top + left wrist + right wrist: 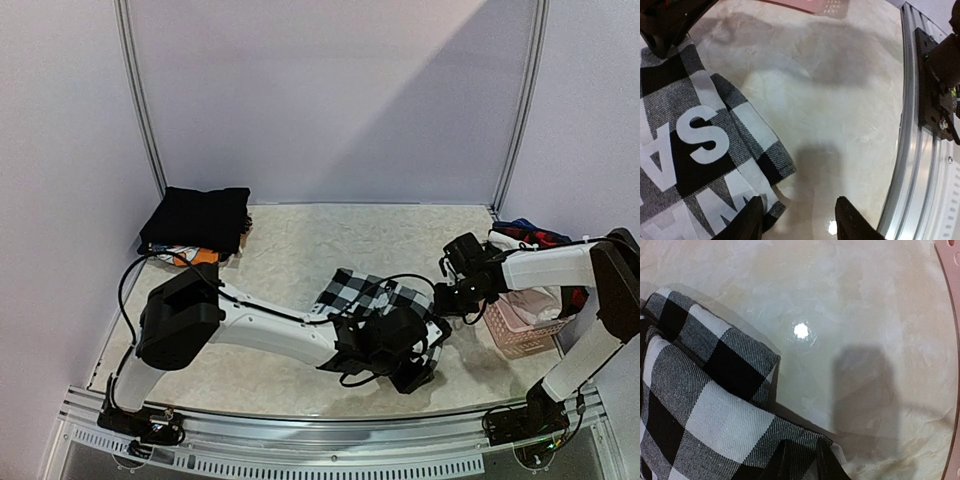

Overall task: Fold and stack the mixed laundry pile
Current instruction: Adjust the square-folded shirt at the center of the board.

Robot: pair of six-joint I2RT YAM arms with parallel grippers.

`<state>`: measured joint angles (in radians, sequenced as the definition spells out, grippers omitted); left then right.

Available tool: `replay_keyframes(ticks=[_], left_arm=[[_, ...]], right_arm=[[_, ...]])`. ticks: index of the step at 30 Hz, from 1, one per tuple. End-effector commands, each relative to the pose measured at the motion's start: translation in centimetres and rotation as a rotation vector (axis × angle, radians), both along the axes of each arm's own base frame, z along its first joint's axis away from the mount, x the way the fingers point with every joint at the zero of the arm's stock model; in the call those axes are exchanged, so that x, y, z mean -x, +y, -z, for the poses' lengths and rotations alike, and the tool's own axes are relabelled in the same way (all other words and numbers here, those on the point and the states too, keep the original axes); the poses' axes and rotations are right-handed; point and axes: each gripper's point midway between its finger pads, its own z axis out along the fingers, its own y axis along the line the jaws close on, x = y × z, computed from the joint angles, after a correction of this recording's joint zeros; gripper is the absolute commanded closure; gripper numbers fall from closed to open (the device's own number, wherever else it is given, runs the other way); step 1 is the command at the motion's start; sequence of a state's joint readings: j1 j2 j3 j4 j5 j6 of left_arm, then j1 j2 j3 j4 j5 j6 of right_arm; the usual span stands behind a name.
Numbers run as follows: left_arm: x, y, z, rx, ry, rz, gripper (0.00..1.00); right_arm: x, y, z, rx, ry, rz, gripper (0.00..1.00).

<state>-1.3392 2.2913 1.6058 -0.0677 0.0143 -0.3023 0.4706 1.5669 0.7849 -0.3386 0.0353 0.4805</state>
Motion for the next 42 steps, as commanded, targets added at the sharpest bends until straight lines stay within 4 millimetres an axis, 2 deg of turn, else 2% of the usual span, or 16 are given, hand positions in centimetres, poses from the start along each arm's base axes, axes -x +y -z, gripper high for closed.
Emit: replay_keyframes(ticks=[1, 3, 8, 17, 21, 27, 30, 34, 37, 40, 42], left_arm=[[0.6, 0.5, -5.4, 0.050, -0.047, -0.034, 0.48], [-0.4, 1.0, -5.9, 0.038, -0.065, -0.065, 0.48], [-2.9, 1.6, -4.6, 0.011, -0.046, -0.115, 0.48], [-7.0, 2.7, 0.1, -0.074, -0.068, -0.212, 0.49], [-7.1, 3.1, 2.0, -0.091, -0.053, -0.232, 0.50], [-5.6, 3.6, 3.4, -0.038, 0.043, -0.295, 0.50], [-5.0, 3.8, 2.0, -0.018, 0.023, -0.310, 0.50], [-4.9, 4.3, -2.5, 0.037, -0.026, -0.311, 0.45], [-5.0, 5.1, -5.0, 0.033, -0.064, -0.303, 0.40], [-6.0, 6.8, -7.6, 0.035, -0.112, -0.330, 0.30], [-7.0, 8.5, -8.6, 0.029, -0.127, -0.354, 0.13]], right_arm=[[-0.8, -0.6, 0.4, 0.041, -0.022, 0.011, 0.80], [-0.9, -0.6, 0.4, 0.040, -0.024, 0.011, 0.80], [-0.9, -0.5, 0.5, 0.035, -0.022, 0.009, 0.81], [-0.9, -0.3, 0.7, 0.031, -0.017, 0.004, 0.81], [-1.1, -0.1, 0.6, 0.026, -0.017, 0.001, 0.81], [-2.4, 0.9, 0.3, 0.004, -0.024, -0.012, 0.81], [-3.4, 1.6, 0.1, 0.001, -0.026, -0.025, 0.81], [-5.3, 2.9, -1.1, -0.016, -0.046, -0.053, 0.82], [-6.5, 4.2, -2.3, -0.050, -0.055, -0.086, 0.82], [-7.6, 5.0, -3.6, -0.056, -0.070, -0.106, 0.83], [-8.1, 5.4, -4.5, -0.054, -0.080, -0.113, 0.83]])
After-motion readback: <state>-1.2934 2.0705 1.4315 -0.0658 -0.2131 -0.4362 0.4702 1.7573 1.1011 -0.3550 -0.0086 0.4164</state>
